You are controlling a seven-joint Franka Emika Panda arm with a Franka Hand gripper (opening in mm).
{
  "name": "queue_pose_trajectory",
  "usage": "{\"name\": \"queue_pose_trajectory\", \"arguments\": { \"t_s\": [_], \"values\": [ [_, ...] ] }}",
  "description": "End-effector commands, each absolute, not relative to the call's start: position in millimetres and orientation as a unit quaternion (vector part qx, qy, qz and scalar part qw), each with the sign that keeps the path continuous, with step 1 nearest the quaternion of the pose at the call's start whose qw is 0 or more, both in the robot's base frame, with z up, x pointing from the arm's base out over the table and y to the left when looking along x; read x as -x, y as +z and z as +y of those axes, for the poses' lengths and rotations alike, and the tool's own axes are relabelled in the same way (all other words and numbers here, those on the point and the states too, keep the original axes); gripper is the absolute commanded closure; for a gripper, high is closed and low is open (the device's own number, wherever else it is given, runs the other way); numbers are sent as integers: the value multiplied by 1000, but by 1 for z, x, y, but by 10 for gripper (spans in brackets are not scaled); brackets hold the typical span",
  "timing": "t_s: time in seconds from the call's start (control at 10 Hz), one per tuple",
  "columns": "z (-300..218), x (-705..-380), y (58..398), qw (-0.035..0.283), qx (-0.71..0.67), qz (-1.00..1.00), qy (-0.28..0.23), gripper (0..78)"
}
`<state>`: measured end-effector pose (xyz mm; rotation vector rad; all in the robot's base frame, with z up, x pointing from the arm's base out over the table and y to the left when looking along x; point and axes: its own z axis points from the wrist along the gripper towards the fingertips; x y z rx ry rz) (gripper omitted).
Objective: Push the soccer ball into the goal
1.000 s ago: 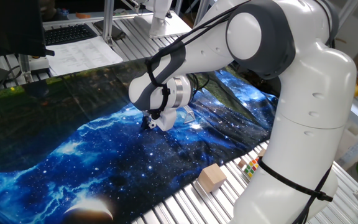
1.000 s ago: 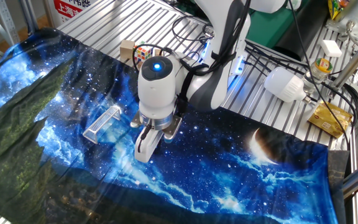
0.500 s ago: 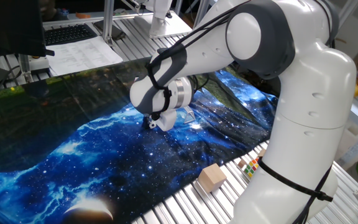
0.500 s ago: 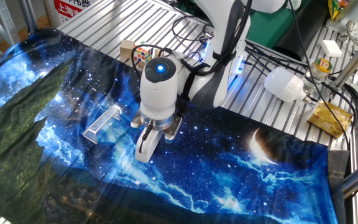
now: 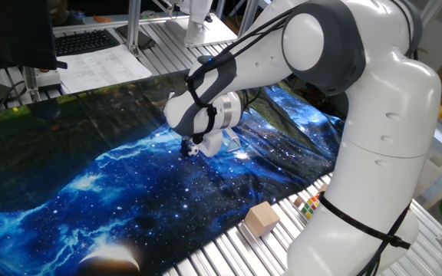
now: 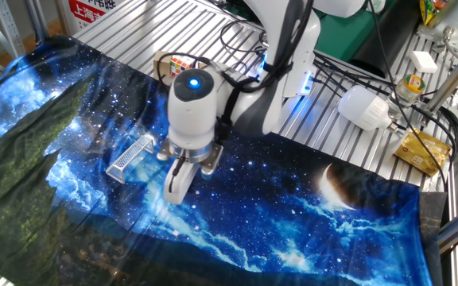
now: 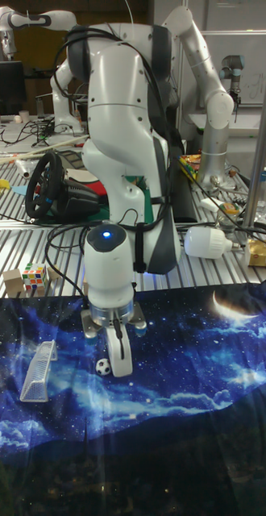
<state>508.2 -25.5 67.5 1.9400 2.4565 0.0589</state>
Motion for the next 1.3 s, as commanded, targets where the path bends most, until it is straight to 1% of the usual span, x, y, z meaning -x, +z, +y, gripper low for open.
{"name": "queue_pose_trajectory", "arguments": {
  "t_s": [0.1, 0.8, 1.2, 1.3],
  "values": [
    [-36, -510, 70, 8, -610, 792, 19, 776],
    [-67, -524, 68, 19, -593, 804, 25, 776],
    [-77, -527, 61, 39, -609, 792, 23, 776],
    [-79, -530, 60, 50, -626, 778, 16, 776]
  ]
}}
